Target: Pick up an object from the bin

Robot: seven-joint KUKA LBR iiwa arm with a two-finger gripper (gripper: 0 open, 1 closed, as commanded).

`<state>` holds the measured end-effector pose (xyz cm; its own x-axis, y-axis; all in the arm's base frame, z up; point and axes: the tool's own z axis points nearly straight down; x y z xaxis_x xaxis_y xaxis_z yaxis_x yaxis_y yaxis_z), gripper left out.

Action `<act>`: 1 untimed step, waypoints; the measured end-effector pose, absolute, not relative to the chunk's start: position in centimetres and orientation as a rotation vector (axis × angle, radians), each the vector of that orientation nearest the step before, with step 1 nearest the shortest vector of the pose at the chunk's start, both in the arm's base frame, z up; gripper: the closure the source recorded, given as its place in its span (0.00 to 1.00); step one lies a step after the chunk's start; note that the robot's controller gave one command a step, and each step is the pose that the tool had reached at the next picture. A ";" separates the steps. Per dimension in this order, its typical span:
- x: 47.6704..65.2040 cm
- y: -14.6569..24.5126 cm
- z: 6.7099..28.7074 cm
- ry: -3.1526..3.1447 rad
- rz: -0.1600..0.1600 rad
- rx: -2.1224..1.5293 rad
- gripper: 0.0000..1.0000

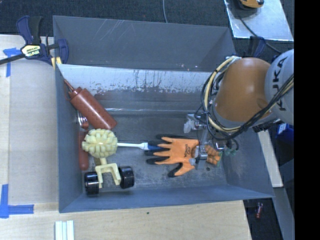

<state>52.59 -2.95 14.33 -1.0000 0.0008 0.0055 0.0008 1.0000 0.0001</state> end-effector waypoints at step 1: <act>52.8 -3.0 14.8 -3.145 0.001 0.000 0.00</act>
Offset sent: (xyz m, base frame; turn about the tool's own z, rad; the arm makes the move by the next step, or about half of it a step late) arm 0.0000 -0.0431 -0.0289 0.1036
